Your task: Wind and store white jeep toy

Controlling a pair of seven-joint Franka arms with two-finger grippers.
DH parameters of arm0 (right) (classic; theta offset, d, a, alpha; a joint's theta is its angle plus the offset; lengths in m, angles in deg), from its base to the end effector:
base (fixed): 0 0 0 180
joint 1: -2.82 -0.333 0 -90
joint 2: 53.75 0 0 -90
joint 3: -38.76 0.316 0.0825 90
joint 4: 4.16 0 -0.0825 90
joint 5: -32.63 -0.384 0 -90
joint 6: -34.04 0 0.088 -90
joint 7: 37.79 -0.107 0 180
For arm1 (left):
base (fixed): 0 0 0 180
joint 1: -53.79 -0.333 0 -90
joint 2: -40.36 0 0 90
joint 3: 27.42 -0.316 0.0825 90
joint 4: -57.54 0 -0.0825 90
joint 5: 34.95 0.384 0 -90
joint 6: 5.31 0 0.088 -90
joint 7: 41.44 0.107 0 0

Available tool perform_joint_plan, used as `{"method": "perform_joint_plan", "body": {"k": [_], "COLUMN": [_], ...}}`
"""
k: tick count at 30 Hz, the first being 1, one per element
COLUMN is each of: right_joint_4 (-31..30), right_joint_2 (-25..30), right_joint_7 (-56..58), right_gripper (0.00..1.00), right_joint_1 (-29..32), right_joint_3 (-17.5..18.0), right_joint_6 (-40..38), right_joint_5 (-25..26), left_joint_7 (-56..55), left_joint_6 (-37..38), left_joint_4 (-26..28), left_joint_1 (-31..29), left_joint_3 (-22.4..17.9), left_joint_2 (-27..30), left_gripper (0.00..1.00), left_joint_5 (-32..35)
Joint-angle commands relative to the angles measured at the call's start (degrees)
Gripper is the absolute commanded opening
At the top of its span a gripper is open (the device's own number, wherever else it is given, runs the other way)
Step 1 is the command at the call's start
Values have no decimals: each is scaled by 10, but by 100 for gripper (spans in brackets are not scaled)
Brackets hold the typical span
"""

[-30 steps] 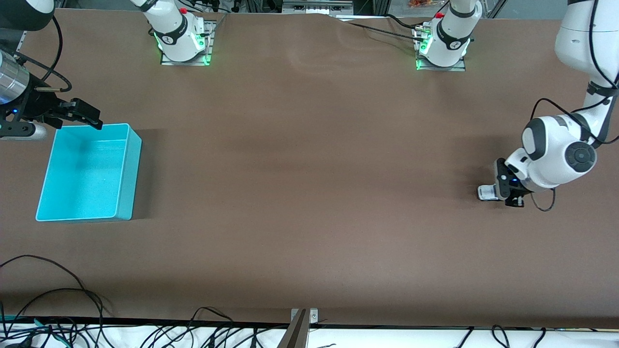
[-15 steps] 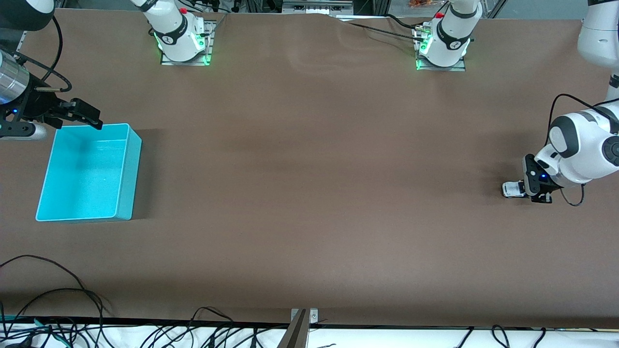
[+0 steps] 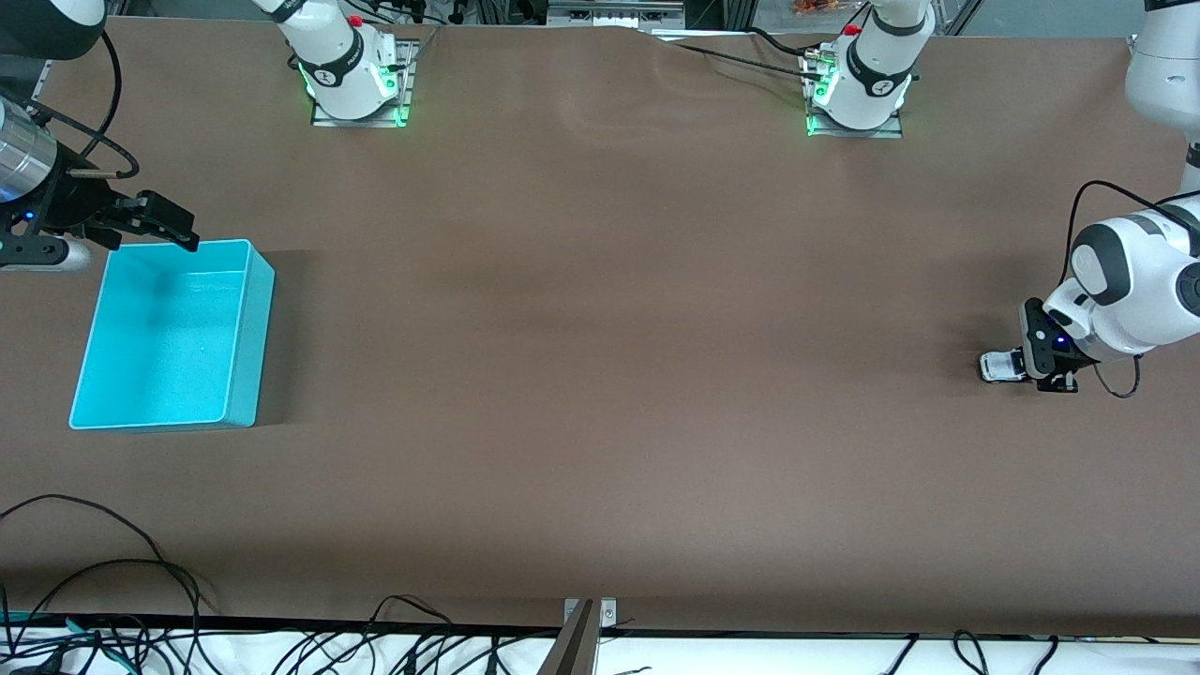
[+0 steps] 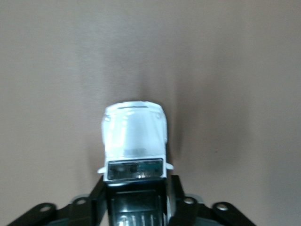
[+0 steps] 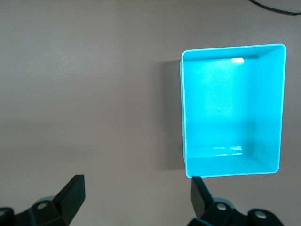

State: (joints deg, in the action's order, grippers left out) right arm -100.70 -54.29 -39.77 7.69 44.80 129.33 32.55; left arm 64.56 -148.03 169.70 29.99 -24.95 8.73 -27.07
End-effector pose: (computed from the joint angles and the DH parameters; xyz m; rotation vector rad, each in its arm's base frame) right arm 0.5612 0.0114 0.5731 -3.1396 0.0224 0.0491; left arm 0.5733 0.2238 0.1894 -2.2004 2.2247 0.0956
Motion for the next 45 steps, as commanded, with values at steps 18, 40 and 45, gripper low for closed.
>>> {"method": "perform_joint_plan", "body": {"k": [18, 40, 45], "right_joint_4": [13, 13, 13], "right_joint_2": [-4, -4, -4], "right_joint_7": [7, 7, 7], "right_gripper": [100, 100, 100], "right_joint_1": [0, 0, 0], "right_joint_3": [-2, -2, -2], "right_joint_6": [-11, -11, -11], "right_joint_5": [-10, -10, -9], "left_joint_7": [-74, -398, -483], "left_joint_6": [173, 318, 372], "left_joint_4": [-53, -117, -137], "left_joint_1": [-5, -2, -3], "left_joint_3": [60, 205, 246], "left_joint_2": [54, 76, 76], "left_gripper": [100, 100, 100], "left_joint_5": [9, 11, 10]}}
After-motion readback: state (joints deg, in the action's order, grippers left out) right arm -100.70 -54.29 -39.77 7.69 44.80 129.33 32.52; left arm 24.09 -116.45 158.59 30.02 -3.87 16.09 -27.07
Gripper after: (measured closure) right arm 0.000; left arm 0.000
